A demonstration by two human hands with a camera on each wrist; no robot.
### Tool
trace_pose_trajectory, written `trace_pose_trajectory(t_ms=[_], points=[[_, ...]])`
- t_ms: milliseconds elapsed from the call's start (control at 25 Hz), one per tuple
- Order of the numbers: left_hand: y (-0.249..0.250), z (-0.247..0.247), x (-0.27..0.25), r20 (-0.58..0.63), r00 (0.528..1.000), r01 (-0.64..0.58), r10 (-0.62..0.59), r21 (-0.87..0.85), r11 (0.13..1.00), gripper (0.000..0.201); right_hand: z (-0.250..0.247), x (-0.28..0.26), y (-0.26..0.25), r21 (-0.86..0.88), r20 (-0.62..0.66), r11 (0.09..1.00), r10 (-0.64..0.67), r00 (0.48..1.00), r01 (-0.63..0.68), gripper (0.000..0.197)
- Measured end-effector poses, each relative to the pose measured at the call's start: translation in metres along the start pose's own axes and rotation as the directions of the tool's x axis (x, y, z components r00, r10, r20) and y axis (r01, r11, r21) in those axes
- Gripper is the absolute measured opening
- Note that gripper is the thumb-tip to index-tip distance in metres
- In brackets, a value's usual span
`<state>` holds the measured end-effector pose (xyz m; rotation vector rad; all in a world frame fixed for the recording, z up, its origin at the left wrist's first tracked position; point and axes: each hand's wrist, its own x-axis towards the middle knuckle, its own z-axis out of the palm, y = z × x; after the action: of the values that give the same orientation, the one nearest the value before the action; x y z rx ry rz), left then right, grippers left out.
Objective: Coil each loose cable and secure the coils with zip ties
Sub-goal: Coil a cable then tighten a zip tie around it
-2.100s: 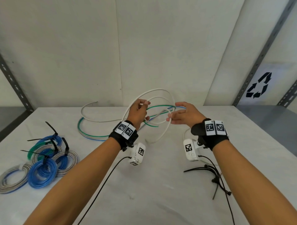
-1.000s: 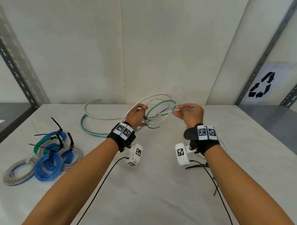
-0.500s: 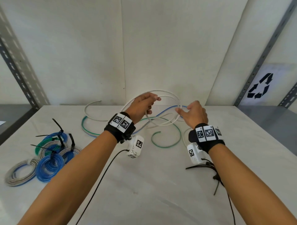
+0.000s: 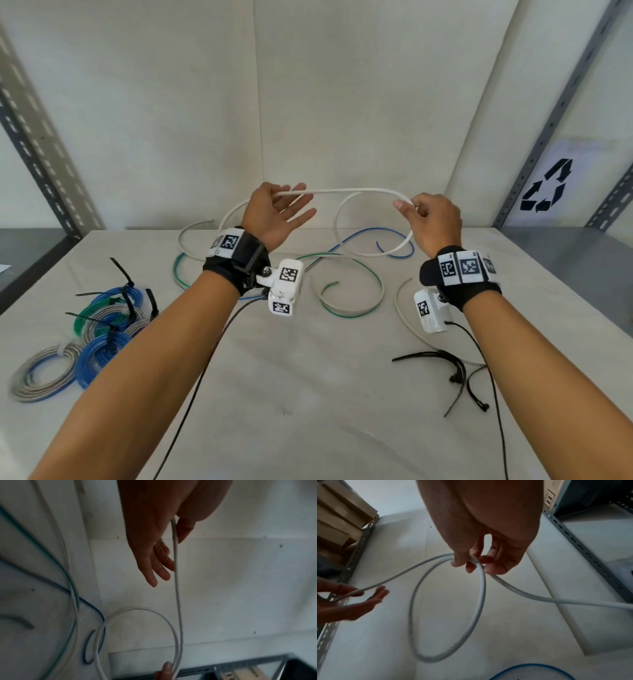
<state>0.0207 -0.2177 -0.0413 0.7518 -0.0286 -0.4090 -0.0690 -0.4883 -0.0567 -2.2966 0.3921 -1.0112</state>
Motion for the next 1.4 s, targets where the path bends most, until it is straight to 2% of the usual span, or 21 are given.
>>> trace_pose_trajectory(t_ms=[80, 160, 200, 280, 320, 360, 480, 640, 760, 880, 920, 960, 1040, 1080, 1120, 1160, 1240, 1280, 1320, 1360, 1400], points=[[0.006, -0.009, 0.004, -0.074, 0.996, 0.03, -0.045, -0.196, 0.98, 0.019, -0.004, 0.003, 0.003, -0.021, -0.068, 0.998, 0.063, 0.996, -0.064, 0.042], [0.013, -0.015, 0.007, -0.127, 0.991, 0.013, -0.048, -0.268, 0.963, 0.024, -0.006, 0.009, 0.014, -0.046, 0.022, 0.986, 0.164, 0.986, -0.163, 0.03], [0.016, -0.016, 0.006, -0.144, 0.989, 0.002, -0.036, -0.227, 0.974, 0.028, -0.006, 0.01, 0.019, -0.095, 0.166, 0.975, 0.212, 0.963, -0.199, 0.029], [0.018, -0.013, 0.001, -0.1, 0.995, 0.001, -0.001, 0.005, 1.0, 0.037, -0.002, 0.007, 0.02, -0.201, 0.466, 0.963, 0.257, 0.846, -0.182, 0.047], [0.016, -0.008, -0.004, -0.047, 0.999, -0.01, 0.017, 0.151, 0.989, 0.04, 0.002, 0.004, 0.015, -0.205, 0.53, 0.968, 0.232, 0.815, -0.143, 0.051], [0.014, -0.002, -0.008, 0.013, 0.999, -0.033, 0.031, 0.294, 0.955, 0.042, 0.006, -0.001, 0.005, -0.152, 0.547, 0.984, 0.162, 0.821, -0.092, 0.052], [0.007, 0.013, -0.019, 0.169, 0.985, -0.138, 0.036, 0.644, 0.752, 0.047, 0.024, -0.016, -0.039, 0.164, 0.431, 0.986, -0.104, 0.896, 0.035, 0.045], [-0.005, 0.016, -0.03, 0.327, 0.945, -0.299, 0.028, 0.823, 0.482, 0.05, 0.037, -0.017, -0.101, 0.452, 0.267, 0.888, -0.048, 0.963, -0.081, 0.041], [-0.007, 0.007, -0.038, 0.378, 0.925, -0.356, 0.035, 0.832, 0.425, 0.047, 0.041, -0.012, -0.111, 0.389, 0.231, 0.919, -0.031, 0.972, -0.063, 0.034], [-0.005, -0.001, -0.04, 0.433, 0.897, -0.429, 0.086, 0.811, 0.398, 0.048, 0.043, -0.019, -0.104, 0.311, 0.309, 0.949, -0.043, 0.95, -0.058, 0.026], [-0.004, -0.004, -0.037, 0.443, 0.885, -0.462, 0.142, 0.798, 0.387, 0.049, 0.046, -0.025, -0.102, 0.365, 0.398, 0.922, -0.032, 0.917, -0.126, 0.025], [-0.001, -0.006, -0.035, 0.441, 0.872, -0.489, 0.21, 0.788, 0.375, 0.048, 0.047, -0.034, -0.104, 0.377, 0.539, 0.905, -0.039, 0.841, -0.199, 0.033], [0.006, -0.011, -0.027, 0.404, 0.856, -0.505, 0.323, 0.788, 0.352, 0.048, 0.052, -0.054, -0.106, 0.341, 0.795, 0.897, -0.117, 0.595, -0.279, 0.042], [0.009, -0.012, -0.024, 0.367, 0.86, -0.485, 0.354, 0.804, 0.345, 0.05, 0.057, -0.061, -0.105, 0.375, 0.823, 0.885, -0.181, 0.539, -0.276, 0.035], [0.011, -0.013, -0.022, 0.313, 0.871, -0.444, 0.379, 0.83, 0.337, 0.055, 0.059, -0.064, -0.104, 0.43, 0.789, 0.87, -0.233, 0.569, -0.24, 0.026], [0.014, -0.016, -0.019, 0.245, 0.873, -0.394, 0.421, 0.864, 0.314, 0.062, 0.061, -0.061, -0.104, 0.472, 0.714, 0.862, -0.253, 0.653, -0.183, 0.023], [0.017, -0.026, -0.016, 0.144, 0.8, -0.333, 0.583, 0.915, 0.23, 0.059, 0.059, -0.051, -0.103, 0.471, 0.544, 0.881, -0.255, 0.799, -0.04, 0.026], [0.018, -0.034, -0.015, 0.155, 0.741, -0.33, 0.653, 0.932, 0.153, 0.047, 0.056, -0.047, -0.105, 0.468, 0.494, 0.884, -0.259, 0.83, -0.003, 0.027], [0.02, -0.043, -0.013, 0.202, 0.734, -0.315, 0.649, 0.947, 0.062, 0.041, 0.052, -0.044, -0.107, 0.474, 0.475, 0.88, -0.26, 0.841, 0.005, 0.027], [0.023, -0.05, -0.013, 0.259, 0.788, -0.3, 0.559, 0.954, -0.019, 0.048, 0.049, -0.043, -0.108, 0.484, 0.473, 0.875, -0.251, 0.845, -0.011, 0.028], [0.024, -0.057, -0.01, 0.302, 0.846, -0.318, 0.44, 0.947, -0.038, 0.055, 0.047, -0.043, -0.108, 0.498, 0.472, 0.866, -0.233, 0.85, -0.039, 0.029]])
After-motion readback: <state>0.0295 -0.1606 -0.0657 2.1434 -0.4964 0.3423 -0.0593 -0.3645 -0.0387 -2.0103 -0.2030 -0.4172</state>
